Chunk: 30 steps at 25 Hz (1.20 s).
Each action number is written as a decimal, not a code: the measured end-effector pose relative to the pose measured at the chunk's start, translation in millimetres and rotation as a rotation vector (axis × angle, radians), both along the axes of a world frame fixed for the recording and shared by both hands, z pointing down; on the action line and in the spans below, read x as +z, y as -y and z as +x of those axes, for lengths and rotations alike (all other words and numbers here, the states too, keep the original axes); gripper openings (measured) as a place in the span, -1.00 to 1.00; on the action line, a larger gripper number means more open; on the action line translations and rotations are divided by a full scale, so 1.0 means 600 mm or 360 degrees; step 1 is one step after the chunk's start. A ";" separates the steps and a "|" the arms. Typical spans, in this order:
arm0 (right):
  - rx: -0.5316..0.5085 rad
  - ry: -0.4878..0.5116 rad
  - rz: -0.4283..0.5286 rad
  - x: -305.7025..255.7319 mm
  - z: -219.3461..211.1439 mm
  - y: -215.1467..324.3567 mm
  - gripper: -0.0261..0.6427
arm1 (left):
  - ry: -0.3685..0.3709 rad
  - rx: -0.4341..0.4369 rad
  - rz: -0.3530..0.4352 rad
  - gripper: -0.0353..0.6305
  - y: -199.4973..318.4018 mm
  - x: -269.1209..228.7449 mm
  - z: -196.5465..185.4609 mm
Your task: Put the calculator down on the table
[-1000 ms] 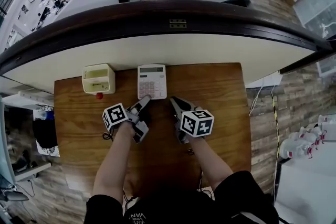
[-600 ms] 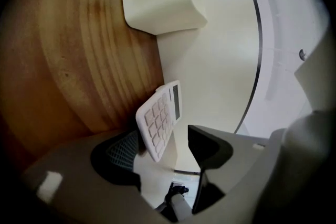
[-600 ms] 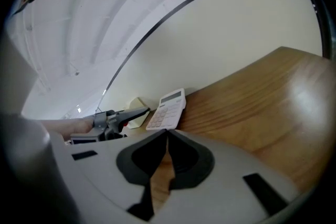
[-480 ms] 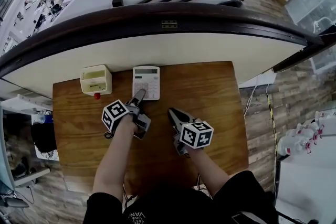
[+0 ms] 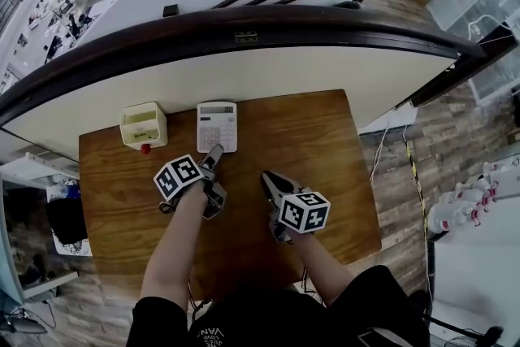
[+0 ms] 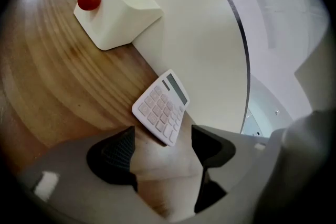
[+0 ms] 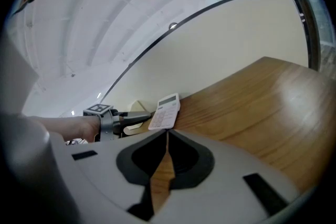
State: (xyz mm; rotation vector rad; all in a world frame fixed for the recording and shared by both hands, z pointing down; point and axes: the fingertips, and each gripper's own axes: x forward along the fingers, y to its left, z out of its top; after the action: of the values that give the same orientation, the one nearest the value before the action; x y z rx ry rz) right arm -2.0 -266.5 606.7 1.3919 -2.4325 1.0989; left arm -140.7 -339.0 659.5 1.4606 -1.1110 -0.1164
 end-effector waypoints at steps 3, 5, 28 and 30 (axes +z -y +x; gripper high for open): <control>0.0009 -0.0005 0.0004 -0.002 0.003 -0.015 -0.86 | -0.0002 0.0038 0.0013 0.10 -0.017 0.002 0.001; 0.0011 -0.0012 0.0009 -0.004 0.003 -0.025 -0.86 | -0.0002 0.0085 0.0038 0.11 -0.031 0.002 0.003; -0.0034 -0.0050 0.0168 -0.094 -0.035 -0.171 -0.86 | 0.0492 0.0455 0.0782 -0.27 -0.236 -0.163 -0.043; -0.0041 -0.0055 0.0182 -0.102 -0.039 -0.189 -0.86 | 0.0510 0.0469 0.0849 -0.44 -0.262 -0.179 -0.042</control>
State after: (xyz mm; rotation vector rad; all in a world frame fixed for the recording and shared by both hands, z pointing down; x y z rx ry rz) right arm -25.4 -153.1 545.7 1.3951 -2.5169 0.9361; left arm -166.1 -182.1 551.9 2.1648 -1.1548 0.0361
